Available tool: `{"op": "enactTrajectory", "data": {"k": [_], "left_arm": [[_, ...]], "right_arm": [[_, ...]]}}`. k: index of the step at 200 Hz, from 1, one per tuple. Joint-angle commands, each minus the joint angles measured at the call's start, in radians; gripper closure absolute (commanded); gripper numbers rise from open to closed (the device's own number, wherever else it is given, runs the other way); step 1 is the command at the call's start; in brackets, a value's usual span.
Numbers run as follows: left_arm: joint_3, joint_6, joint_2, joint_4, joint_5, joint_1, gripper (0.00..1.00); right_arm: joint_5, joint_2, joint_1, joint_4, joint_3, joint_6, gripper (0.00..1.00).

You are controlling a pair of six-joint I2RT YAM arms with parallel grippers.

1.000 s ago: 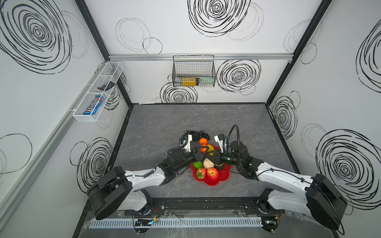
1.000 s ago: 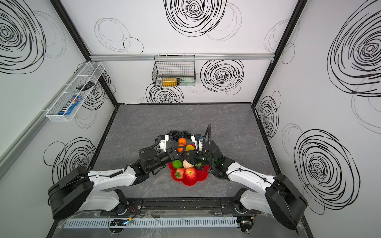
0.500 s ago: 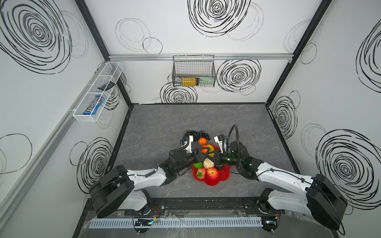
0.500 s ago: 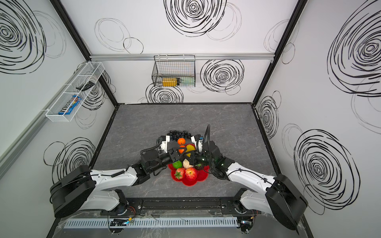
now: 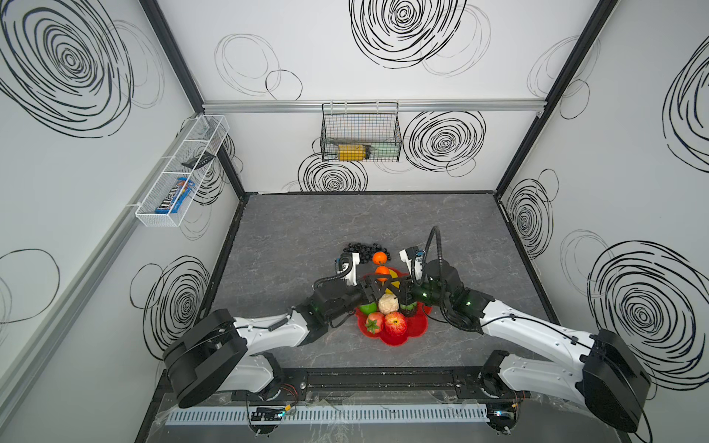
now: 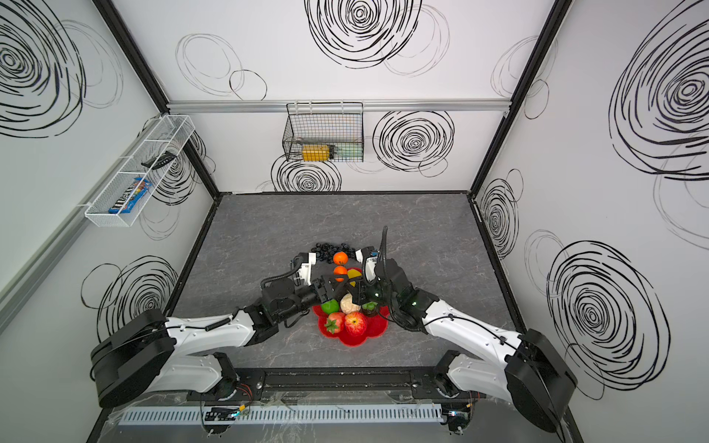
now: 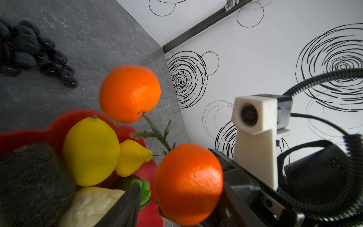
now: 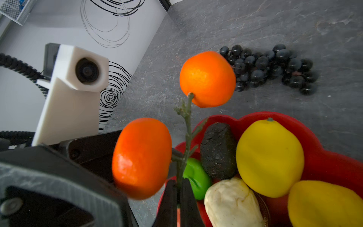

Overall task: Arrange fruit in a fruit bowl
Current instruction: Place the fruits in the fruit bowl.

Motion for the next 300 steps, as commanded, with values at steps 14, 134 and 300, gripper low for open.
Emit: {"op": "enactTrajectory", "data": {"k": [14, 134, 300], "left_arm": [[-0.008, 0.101, -0.121, -0.069, -0.051, 0.038, 0.26], [-0.091, 0.538, -0.589, -0.524, -0.327, 0.237, 0.16], [-0.257, 0.567, -0.602, -0.360, -0.255, 0.343, 0.15]], "right_arm": [[0.167, -0.062, 0.030, -0.195, 0.065, -0.111, 1.00], [0.587, 0.021, 0.256, -0.930, 0.292, 0.175, 1.00], [0.505, 0.071, 0.385, -1.141, 0.228, 0.414, 1.00]]}}
